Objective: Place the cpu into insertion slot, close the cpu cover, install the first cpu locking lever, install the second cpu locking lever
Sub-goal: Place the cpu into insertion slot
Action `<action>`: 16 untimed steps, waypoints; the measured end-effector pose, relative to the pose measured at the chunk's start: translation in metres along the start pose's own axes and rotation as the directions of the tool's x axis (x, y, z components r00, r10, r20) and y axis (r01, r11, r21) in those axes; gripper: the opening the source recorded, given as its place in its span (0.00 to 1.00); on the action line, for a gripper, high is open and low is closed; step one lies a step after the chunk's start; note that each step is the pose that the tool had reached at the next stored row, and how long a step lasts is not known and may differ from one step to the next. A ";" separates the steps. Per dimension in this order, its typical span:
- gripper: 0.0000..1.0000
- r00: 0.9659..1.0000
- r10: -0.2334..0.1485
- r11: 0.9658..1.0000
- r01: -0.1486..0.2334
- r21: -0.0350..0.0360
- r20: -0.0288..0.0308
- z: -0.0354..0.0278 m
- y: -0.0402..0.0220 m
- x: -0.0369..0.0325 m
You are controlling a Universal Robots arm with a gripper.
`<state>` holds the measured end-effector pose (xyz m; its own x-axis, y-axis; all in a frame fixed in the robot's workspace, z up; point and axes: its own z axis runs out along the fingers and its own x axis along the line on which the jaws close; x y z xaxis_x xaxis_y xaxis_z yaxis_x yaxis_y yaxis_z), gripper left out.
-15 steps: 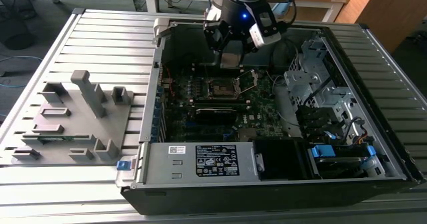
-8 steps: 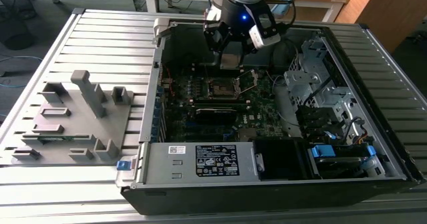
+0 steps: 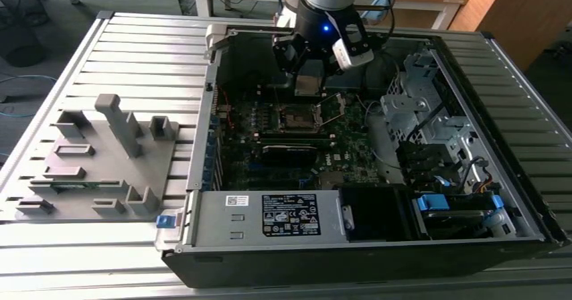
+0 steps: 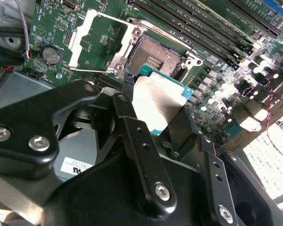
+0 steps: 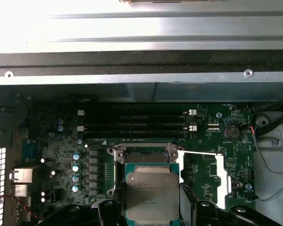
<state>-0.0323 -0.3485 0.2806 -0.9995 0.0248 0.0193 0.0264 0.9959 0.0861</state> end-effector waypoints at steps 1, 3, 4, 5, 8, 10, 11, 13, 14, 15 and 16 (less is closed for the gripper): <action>0.54 1.000 0.000 1.000 0.000 0.000 0.000 0.0000 0.0000 0.0000; 0.54 1.000 0.000 1.000 0.000 0.000 0.000 0.0001 0.0000 0.0000; 0.54 1.000 0.000 1.000 0.000 0.000 0.000 0.0001 0.0000 0.0000; 0.54 1.000 0.000 1.000 0.000 0.000 0.000 0.0002 0.0000 0.0000; 0.54 1.000 0.000 1.000 0.000 0.000 0.000 0.0002 0.0000 0.0000; 0.54 1.000 0.000 1.000 0.000 0.000 0.000 0.0002 0.0000 0.0000; 0.54 1.000 0.001 1.000 -0.001 0.000 0.000 0.0004 0.0000 0.0000; 0.54 1.000 0.019 1.000 -0.019 -0.001 0.002 0.0010 -0.0001 0.0000; 0.54 0.999 0.033 0.999 -0.033 -0.001 0.003 0.0013 -0.0001 0.0000; 0.54 0.999 0.049 0.999 -0.049 -0.001 0.004 0.0017 -0.0001 0.0000; 0.54 0.998 0.065 0.998 -0.065 -0.002 0.006 0.0020 -0.0001 0.0000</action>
<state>-0.0323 -0.3484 0.2786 -0.9958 0.0898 0.0192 0.0912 0.9921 0.0863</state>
